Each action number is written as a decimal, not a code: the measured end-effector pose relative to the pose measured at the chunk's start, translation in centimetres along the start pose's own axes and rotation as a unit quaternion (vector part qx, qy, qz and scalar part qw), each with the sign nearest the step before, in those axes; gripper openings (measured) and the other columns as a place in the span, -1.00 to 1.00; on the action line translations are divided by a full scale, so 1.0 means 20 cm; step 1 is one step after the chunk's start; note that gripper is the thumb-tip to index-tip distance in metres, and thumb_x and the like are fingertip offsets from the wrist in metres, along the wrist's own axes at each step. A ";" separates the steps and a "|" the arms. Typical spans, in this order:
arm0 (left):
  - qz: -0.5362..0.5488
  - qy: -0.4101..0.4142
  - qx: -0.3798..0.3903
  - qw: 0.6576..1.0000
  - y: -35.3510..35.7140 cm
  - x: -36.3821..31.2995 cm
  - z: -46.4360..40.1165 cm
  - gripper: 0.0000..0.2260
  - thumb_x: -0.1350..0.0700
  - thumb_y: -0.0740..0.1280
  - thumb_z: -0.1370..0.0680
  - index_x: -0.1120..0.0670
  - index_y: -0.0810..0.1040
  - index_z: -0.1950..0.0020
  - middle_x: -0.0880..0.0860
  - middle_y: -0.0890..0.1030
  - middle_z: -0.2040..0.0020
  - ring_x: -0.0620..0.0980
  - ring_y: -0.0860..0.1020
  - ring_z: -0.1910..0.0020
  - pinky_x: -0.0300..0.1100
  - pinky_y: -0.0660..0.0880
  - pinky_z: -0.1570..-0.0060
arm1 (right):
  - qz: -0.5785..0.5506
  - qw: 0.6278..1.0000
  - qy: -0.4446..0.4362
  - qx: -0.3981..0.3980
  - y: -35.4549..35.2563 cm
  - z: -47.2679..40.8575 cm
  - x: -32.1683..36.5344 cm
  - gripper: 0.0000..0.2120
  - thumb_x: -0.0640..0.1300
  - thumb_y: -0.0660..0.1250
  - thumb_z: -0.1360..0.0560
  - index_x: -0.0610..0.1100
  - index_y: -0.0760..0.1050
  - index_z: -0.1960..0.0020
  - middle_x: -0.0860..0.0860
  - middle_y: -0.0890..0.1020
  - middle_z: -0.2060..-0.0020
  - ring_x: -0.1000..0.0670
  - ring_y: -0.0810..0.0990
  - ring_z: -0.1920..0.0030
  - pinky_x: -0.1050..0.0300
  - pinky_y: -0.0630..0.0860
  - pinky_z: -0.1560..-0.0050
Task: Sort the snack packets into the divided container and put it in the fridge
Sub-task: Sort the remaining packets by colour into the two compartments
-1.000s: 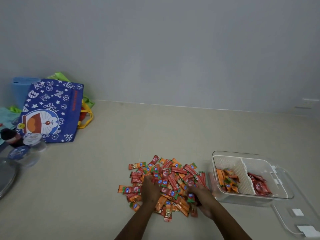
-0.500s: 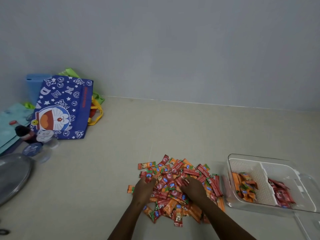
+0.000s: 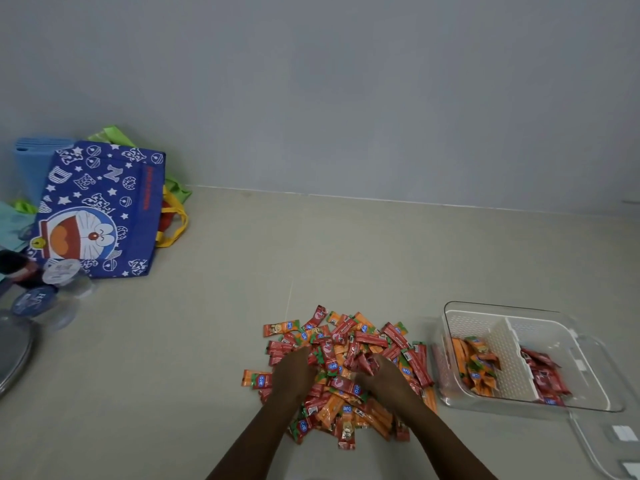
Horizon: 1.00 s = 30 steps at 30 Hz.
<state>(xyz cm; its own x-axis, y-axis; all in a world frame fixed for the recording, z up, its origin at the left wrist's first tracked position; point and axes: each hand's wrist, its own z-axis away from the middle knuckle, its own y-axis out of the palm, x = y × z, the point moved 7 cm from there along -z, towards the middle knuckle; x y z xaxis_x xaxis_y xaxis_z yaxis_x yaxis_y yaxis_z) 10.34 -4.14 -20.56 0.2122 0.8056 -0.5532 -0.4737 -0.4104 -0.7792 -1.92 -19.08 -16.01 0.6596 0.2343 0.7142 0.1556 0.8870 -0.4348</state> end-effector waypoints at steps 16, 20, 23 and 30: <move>0.038 0.046 0.025 0.998 -0.08 0.16 0.15 -0.67 -0.11 0.38 -0.48 -0.04 0.56 -0.20 -0.13 0.64 -0.09 -0.12 0.60 -0.08 -0.22 0.52 -0.07 | 0.030 0.998 -0.041 0.024 0.16 -0.03 -0.01 -0.93 -0.13 0.29 -0.54 0.00 0.51 0.01 0.03 0.63 0.09 0.09 0.59 0.15 0.14 0.54 0.06; -0.035 0.069 -0.001 0.997 -0.04 0.15 0.15 -0.78 -0.01 0.33 -0.50 -0.03 0.65 -0.09 -0.07 0.68 -0.04 -0.10 0.62 -0.03 -0.17 0.57 -0.03 | -0.063 0.998 0.013 0.016 0.10 -0.04 -0.01 -0.52 -0.07 0.39 -0.46 -0.11 0.37 -0.34 -0.05 0.56 -0.23 -0.10 0.57 -0.16 0.00 0.57 -0.06; 0.077 0.027 -0.002 0.997 -0.05 0.16 0.15 -0.73 -0.13 0.38 -0.48 -0.01 0.64 -0.09 -0.09 0.68 -0.01 -0.15 0.63 0.05 -0.18 0.60 0.03 | -0.090 0.996 0.014 -0.010 0.06 -0.06 0.05 -0.32 -0.01 0.44 -0.44 -0.12 0.23 -0.45 -0.04 0.50 -0.27 -0.12 0.53 -0.23 0.04 0.55 -0.10; 0.397 -0.108 -0.017 0.911 -0.13 0.31 0.14 -0.71 -0.07 0.29 -0.58 0.03 0.45 -0.23 0.04 0.66 -0.06 0.01 0.69 0.05 0.04 0.64 0.03 | 0.046 0.997 -0.023 -0.065 0.12 -0.20 0.20 -0.49 -0.08 0.45 -0.43 -0.20 0.40 -0.31 -0.10 0.59 -0.16 -0.07 0.61 -0.02 0.09 0.56 0.04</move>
<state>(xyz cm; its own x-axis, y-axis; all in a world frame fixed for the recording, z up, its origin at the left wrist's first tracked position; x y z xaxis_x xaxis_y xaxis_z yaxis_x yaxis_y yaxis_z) 10.53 3.05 -21.24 -0.3616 0.3138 -0.8780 -0.3776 -0.9103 -0.1699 4.07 -17.56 -16.30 0.6416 0.3337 0.6906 0.1908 0.8027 -0.5651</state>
